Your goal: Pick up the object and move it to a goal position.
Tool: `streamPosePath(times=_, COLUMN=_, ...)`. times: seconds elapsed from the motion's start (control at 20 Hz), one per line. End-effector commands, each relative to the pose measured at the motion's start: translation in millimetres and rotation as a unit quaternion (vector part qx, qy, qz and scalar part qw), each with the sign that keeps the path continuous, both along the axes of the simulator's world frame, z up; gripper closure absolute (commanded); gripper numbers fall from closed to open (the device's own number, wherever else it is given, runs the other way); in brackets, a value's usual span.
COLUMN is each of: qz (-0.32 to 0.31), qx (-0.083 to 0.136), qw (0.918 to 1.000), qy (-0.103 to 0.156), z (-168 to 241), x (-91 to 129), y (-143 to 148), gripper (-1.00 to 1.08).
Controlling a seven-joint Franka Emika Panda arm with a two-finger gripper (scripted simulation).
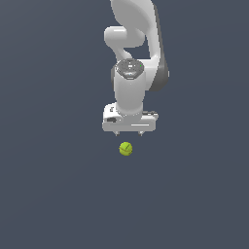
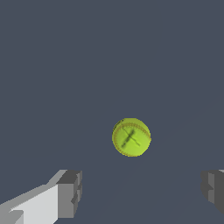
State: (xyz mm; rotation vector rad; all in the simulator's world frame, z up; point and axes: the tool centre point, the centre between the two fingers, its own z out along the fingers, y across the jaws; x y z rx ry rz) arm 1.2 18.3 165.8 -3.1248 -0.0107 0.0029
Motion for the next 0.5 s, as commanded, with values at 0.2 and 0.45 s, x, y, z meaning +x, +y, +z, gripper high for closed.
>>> streamPosePath(times=0.2, qz=-0.01, qx=0.003, qw=0.9999, qy=-0.005, z=3, x=3, y=-1, gripper=-0.92)
streamPosePath(times=0.45, qz=-0.03, qx=0.011, qw=0.9993, qy=-0.017, z=12, x=11, y=-4, gripper=-0.92)
